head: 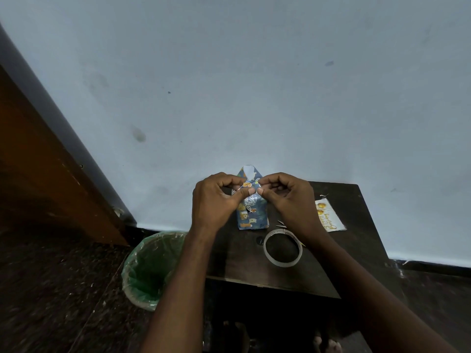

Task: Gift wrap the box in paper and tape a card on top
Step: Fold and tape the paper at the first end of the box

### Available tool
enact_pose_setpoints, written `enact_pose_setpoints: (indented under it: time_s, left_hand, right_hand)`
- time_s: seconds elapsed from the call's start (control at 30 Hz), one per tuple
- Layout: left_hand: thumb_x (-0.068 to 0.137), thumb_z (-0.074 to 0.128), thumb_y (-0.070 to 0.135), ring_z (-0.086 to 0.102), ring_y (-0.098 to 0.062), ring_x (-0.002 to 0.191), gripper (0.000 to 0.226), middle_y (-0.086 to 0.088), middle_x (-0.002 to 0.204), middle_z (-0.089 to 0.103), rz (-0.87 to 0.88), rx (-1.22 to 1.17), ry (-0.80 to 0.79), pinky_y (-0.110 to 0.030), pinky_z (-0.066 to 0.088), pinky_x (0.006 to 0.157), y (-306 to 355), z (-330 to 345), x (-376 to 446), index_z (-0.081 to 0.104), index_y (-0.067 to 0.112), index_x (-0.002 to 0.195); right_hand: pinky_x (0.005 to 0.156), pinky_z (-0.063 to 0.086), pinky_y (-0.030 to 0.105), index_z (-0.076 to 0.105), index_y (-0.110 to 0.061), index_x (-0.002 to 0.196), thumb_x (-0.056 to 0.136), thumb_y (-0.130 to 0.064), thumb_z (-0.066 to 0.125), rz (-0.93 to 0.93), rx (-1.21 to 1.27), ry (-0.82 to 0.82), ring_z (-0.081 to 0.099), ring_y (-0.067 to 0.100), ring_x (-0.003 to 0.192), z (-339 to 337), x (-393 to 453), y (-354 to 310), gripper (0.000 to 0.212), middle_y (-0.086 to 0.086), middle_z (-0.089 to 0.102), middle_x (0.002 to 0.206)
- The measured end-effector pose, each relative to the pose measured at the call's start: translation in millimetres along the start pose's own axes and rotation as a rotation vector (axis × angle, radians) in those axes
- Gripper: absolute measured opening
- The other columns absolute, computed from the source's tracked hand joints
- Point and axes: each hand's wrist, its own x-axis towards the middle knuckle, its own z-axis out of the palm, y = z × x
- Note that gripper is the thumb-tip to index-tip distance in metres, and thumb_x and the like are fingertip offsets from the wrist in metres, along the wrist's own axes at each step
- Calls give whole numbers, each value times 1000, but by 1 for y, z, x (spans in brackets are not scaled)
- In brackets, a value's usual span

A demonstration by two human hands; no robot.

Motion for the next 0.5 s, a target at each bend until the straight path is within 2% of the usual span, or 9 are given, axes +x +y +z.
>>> enact_pose_setpoints:
  time_s: [0.13,0.2,0.3,0.37,0.4,0.5]
  left_hand:
    - [76,95,39,72,-2,80,21,16,83,75,3,45,19,-17,51,68,2,0,0,85,28,90]
    - [77,94,39,72,-3,84,21,16,88,74,28,74,18,-19,51,70,1,0,0,84,28,92]
    - [77,95,35,70,-3,102,23,13,112,70,36,47,4,-17,53,80,-3,1,2,85,25,94]
    - [77,96,35,66,-3,115,22,11,127,67,14,30,4,-17,53,86,-5,1,3,85,25,93]
    - [77,96,36,66,-4,115,22,11,128,68,5,30,10,-19,53,85,-5,1,4,85,24,92]
    - [75,97,34,70,-8,88,24,8,115,71,9,-6,19,-20,55,71,-3,1,1,82,22,88]
  right_hand:
    - [77,60,29,79,-13,100,86,-13,85,-10,11,0,73,14,81,0,1,1,15,-5,77,88]
    - [73,61,28,78,-14,102,84,-17,88,-68,-22,0,71,16,80,0,-2,2,21,-2,74,95]
    - [69,58,22,77,-11,105,80,-17,91,-116,-44,12,69,16,79,0,-4,6,30,3,65,105]
    - [69,59,25,76,-11,106,78,-19,92,-105,-53,38,69,16,78,0,-5,8,33,1,66,104]
    - [70,61,27,76,-11,106,78,-20,92,-103,-59,54,70,15,79,1,-5,9,33,0,67,102]
    - [72,61,28,78,-9,104,77,-19,93,-111,-71,95,71,14,79,5,-8,10,33,0,70,97]
